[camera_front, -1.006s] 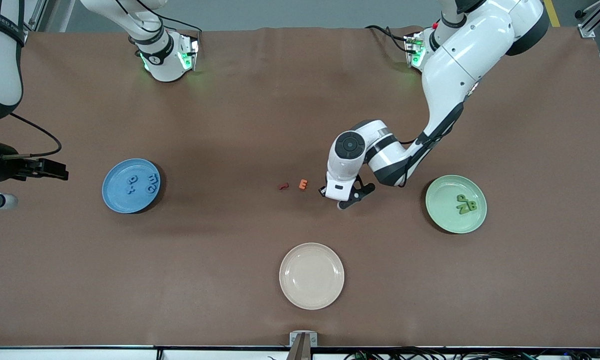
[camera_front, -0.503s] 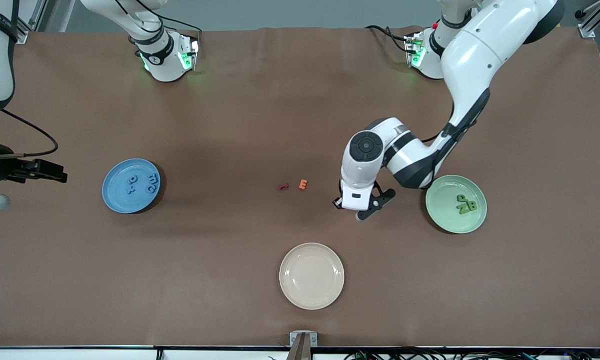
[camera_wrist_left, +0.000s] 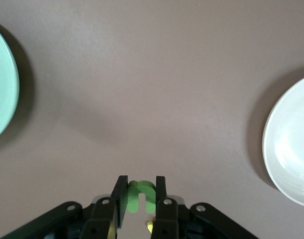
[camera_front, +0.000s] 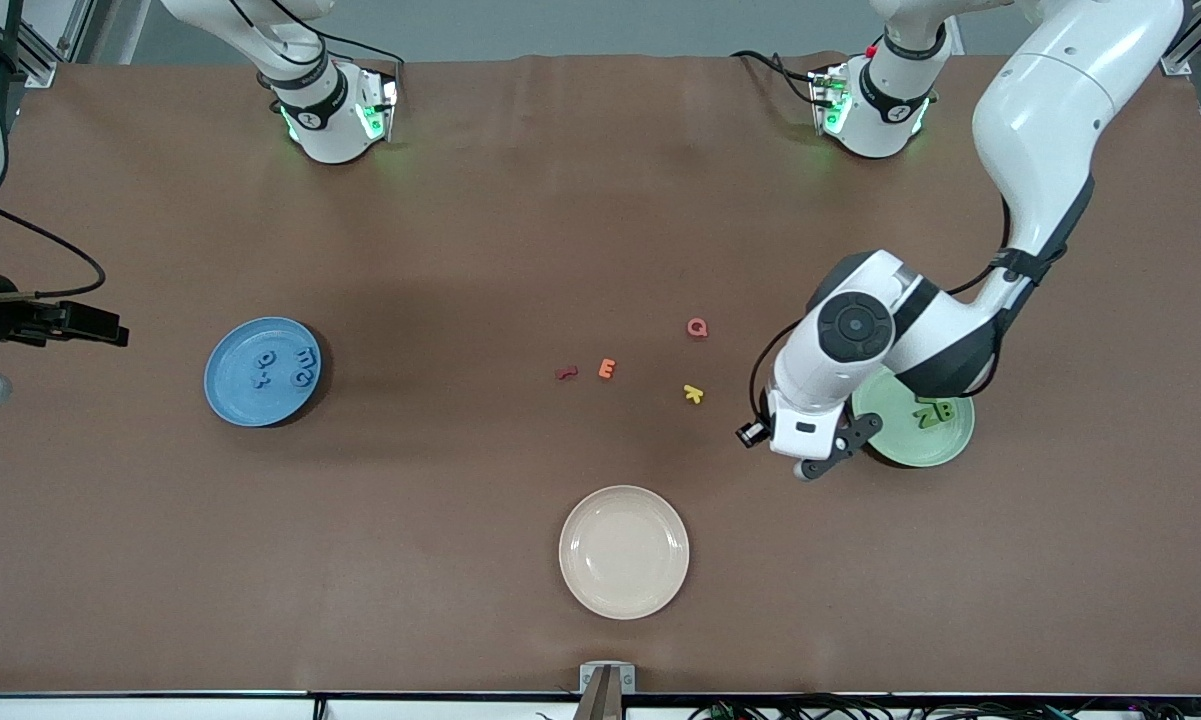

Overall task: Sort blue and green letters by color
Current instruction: 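Carry the green n with the left gripper to the green plate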

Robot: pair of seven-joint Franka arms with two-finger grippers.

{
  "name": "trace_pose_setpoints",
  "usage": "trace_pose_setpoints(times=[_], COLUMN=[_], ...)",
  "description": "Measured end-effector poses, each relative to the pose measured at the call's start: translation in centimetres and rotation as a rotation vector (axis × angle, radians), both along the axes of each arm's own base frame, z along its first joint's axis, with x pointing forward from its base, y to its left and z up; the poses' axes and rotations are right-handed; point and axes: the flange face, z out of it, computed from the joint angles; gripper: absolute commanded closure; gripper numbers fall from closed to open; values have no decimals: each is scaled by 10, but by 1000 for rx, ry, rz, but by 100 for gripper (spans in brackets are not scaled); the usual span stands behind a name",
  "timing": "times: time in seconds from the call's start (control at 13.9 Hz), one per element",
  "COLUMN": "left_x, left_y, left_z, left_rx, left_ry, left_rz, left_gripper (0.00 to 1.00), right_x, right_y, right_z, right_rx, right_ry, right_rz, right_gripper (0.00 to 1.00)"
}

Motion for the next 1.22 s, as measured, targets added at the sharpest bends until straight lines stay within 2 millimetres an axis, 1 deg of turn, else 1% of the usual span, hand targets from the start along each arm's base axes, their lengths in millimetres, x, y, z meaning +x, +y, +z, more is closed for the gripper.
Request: trace_pose_setpoints(times=[0.14, 0.22, 0.43, 0.57, 0.72, 0.86, 1.08, 1.15, 1.22], left_x=[5, 9, 24, 30, 32, 32, 27, 22, 17], left_y=[7, 17, 65, 94, 118, 149, 206, 220, 230], left_z=[2, 2, -5, -9, -14, -24, -45, -52, -60], left_rx=[10, 15, 43, 61, 77, 83, 78, 83, 97], left_ry=[0, 1, 33, 63, 95, 128, 180, 195, 208], left_rz=[-30, -46, -96, -128, -159, -198, -259, -288, -314], left_gripper=[100, 100, 100, 100, 100, 100, 100, 100, 100], right_x=[-6, -11, -27, -37, -46, -55, -70, -75, -79], right_y=[-1, -1, 0, 1, 1, 2, 4, 7, 11], right_z=[12, 20, 39, 46, 50, 54, 61, 64, 67], right_rx=[6, 11, 19, 23, 25, 27, 19, 15, 12], right_ry=[-13, -22, -43, -49, -51, -52, -57, -60, -65], right_rz=[0, 2, 6, 7, 8, 9, 16, 24, 33], right_gripper=[0, 0, 0, 0, 0, 0, 0, 0, 0])
